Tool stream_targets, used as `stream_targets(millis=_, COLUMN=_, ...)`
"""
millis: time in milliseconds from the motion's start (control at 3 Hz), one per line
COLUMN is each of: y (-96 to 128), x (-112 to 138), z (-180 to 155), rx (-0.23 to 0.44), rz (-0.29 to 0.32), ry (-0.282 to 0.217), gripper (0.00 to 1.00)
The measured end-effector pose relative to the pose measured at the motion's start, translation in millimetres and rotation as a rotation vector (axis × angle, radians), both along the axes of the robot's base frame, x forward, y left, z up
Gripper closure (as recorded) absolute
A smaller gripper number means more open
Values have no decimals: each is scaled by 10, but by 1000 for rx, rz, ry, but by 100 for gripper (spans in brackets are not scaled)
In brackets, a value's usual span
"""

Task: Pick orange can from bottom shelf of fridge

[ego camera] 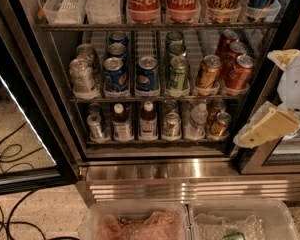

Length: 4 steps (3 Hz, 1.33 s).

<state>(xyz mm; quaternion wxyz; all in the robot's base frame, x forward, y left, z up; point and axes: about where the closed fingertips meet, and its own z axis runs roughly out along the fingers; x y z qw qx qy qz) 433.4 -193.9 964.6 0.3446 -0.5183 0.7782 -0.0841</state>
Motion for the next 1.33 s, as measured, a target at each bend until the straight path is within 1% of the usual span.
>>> stream_targets(millis=333, y=57, x=-21, z=-188, rx=15, rz=-9, ry=26, gripper=0)
stream_targets(millis=667, y=94, x=-33, z=-428, rx=23, rz=-23, ry=58, gripper=0)
stream_targets(millis=1000, y=137, x=-35, z=-685, rx=40, rz=-28, ry=79, gripper=0)
stream_targets(millis=1333, y=201, x=-14, z=-878, rx=52, rz=-32, ry=62, gripper=0)
